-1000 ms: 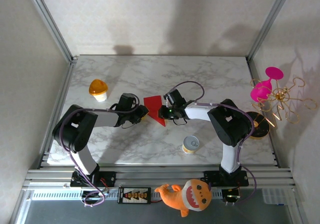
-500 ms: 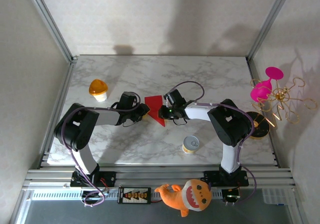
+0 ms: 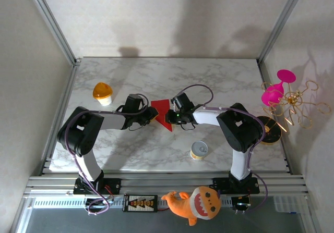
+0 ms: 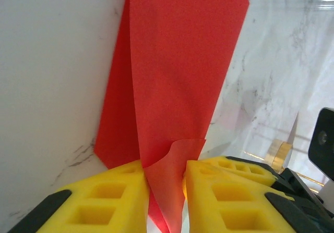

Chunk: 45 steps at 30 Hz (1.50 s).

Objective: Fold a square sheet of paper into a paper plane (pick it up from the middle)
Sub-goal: Fourth fold the wing at the center of the table.

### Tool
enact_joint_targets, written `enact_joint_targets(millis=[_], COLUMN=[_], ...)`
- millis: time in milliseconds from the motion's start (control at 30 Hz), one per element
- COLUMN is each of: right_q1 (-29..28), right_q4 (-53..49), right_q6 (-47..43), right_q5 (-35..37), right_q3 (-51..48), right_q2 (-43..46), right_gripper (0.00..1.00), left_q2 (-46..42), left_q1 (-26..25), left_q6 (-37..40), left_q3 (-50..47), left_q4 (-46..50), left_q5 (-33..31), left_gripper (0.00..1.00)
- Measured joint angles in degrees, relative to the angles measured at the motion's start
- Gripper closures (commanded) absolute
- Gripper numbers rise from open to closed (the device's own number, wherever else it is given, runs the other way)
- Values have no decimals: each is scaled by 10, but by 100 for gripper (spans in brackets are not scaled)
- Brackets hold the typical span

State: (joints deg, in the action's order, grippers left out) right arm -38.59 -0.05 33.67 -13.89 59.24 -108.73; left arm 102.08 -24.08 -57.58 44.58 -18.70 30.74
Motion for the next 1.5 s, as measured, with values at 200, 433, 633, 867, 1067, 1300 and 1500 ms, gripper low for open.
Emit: enact_joint_targets(millis=[200,433,633,867,1067,1300,1500], right_q1=[0,1,2,5,7,-13,-93], right_q4=[0,0,0,3,14,54,48], right_q6=[-4,-17,-35,-64,-110,-176,-230], right_q5=[0,-3,-5,-8,10,94,181], right_q3=[0,0,0,-4,-44,-85,-94], right_q2=[0,0,0,7,96,172,156], right_gripper=[80,80,79,75,61,53,54], left_q2=[16,28,31,35,33,19,14], left_q1=[0,2,3,7,5,-8,-19], left_q6=[28,49,56,61,52,13,-16], left_q3=[9,25,33,35,38,48,72], left_q4=[-3,-3,4,18,30,61,89], left_q5=[13,17,17,17,10,-24,-47], left_gripper=[76,78,84,96,97,97,97])
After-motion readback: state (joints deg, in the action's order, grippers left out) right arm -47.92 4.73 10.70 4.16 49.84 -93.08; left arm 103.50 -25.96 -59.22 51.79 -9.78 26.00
